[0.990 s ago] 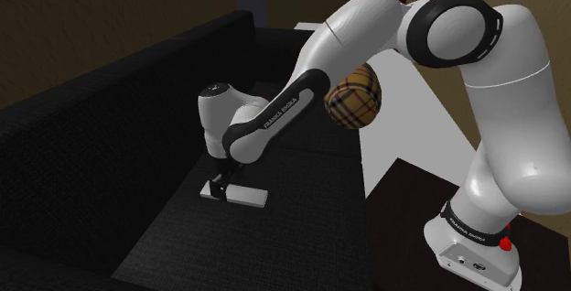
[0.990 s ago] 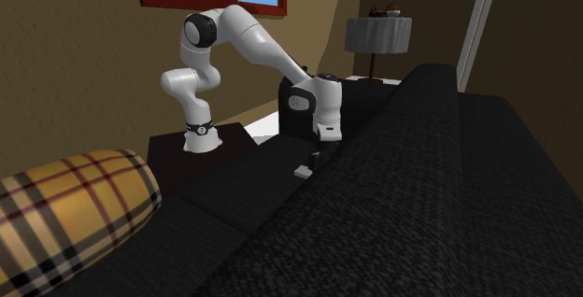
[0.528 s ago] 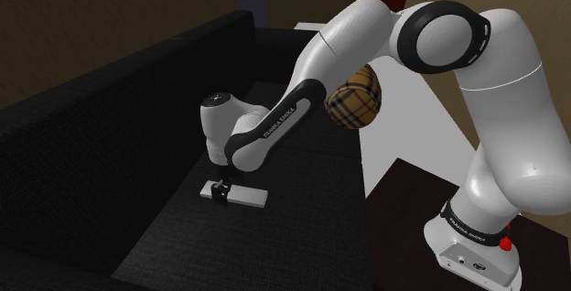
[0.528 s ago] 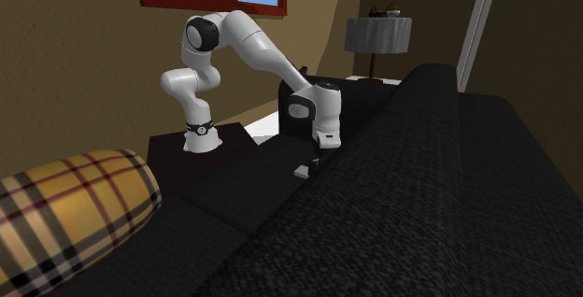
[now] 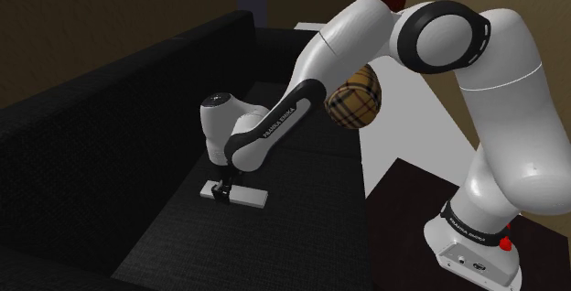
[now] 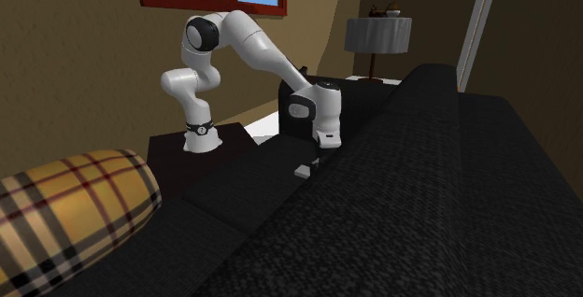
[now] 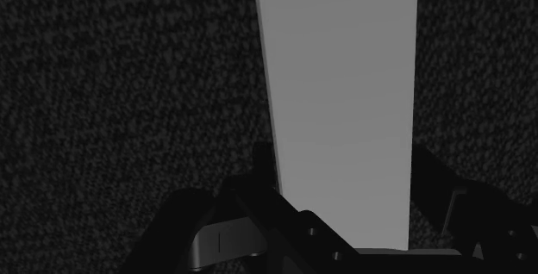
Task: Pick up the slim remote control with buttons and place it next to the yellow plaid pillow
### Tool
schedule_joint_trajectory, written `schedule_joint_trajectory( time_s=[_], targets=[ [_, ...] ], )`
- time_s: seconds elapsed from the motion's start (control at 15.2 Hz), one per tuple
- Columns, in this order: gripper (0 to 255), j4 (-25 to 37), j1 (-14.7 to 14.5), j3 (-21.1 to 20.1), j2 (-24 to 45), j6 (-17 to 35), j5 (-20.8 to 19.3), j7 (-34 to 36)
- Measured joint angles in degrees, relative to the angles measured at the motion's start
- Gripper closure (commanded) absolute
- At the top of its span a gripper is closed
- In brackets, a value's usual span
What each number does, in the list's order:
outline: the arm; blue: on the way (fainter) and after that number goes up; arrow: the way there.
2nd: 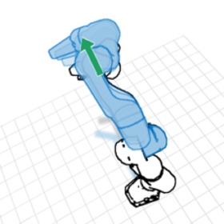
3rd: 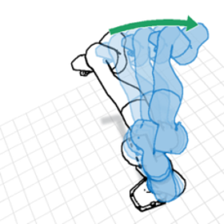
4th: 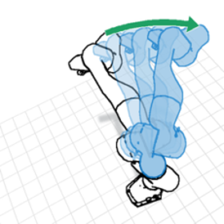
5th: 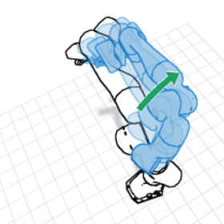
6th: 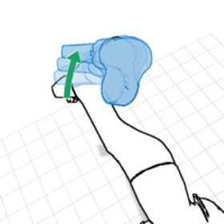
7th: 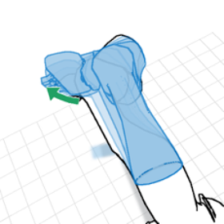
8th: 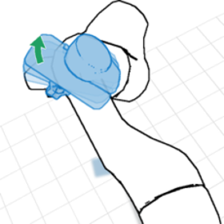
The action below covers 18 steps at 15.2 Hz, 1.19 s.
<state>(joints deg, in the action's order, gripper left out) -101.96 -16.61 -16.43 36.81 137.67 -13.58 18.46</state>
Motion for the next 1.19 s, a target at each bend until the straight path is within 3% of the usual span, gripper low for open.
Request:
schedule_joint_trajectory(
  time_s=[0.46,1.19],
  targets=[
    [255,-0.03,0.09,-0.06,-0.21,-0.2,0.08,-0.08],
    [255,0.19,1.19,-1.51,-5.5,-5.67,2.02,-1.26]
  ],
)
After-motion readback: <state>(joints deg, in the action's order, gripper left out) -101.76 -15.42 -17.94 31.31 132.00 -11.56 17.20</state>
